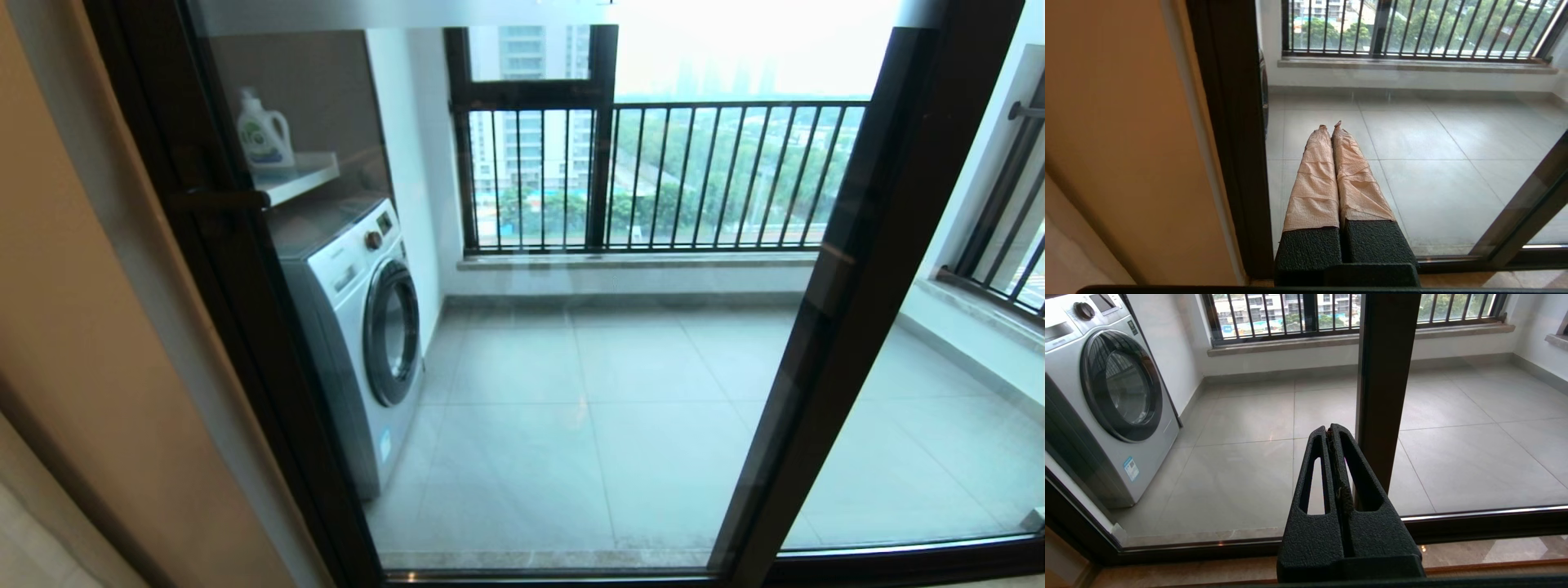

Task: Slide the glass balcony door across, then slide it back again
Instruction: Open the slid door

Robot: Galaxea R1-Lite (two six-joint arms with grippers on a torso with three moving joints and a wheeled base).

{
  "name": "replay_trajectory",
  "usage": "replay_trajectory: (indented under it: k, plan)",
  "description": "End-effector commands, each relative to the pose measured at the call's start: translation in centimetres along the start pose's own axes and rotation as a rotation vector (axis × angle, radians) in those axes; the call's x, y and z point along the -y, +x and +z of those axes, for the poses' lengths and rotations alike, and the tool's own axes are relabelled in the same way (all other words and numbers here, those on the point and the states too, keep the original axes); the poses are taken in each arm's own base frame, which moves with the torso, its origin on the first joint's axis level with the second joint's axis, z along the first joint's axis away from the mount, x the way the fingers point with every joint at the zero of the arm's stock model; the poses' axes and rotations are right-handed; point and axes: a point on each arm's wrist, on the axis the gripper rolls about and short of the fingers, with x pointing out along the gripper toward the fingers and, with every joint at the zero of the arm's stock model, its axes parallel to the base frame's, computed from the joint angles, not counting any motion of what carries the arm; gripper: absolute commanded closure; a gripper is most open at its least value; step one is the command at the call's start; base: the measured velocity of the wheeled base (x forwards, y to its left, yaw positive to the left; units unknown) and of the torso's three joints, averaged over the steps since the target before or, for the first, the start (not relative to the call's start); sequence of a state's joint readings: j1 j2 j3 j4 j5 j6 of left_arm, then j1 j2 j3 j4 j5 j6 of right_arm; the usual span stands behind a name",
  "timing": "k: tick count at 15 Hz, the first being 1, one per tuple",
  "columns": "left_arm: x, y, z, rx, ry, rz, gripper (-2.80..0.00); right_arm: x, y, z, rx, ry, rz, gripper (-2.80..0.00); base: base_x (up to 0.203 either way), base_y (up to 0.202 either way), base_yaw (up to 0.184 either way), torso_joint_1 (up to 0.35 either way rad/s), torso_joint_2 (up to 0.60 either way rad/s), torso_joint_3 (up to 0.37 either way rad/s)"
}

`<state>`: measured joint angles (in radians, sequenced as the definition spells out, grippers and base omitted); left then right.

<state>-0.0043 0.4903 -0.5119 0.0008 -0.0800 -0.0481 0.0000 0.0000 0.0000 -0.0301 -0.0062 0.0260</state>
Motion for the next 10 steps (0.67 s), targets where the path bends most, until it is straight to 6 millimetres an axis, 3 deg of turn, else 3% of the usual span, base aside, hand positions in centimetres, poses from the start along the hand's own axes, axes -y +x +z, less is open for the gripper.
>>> replay_trajectory:
  k: [1,5,10]
  plan:
    - [-0.3,6.5,2.8,-0.127,-0.013,-0.011,0.00,0.0,0.1,-0.3,-0.009,0.000,0.000,0.00,0.000,0.000,0.000,0.000,0.00,0.000]
    - [-0.6,15.8,6.9,-0.149,-0.042,-0.074,0.00,0.0,0.1,-0.3,-0.009,0.000,0.000,0.00,0.000,0.000,0.000,0.000,0.00,0.000]
    - [-0.9,23.7,10.0,-0.105,-0.057,-0.108,0.00,0.0,0.1,-0.3,-0.009,0.000,0.000,0.00,0.000,0.000,0.000,0.000,0.00,0.000]
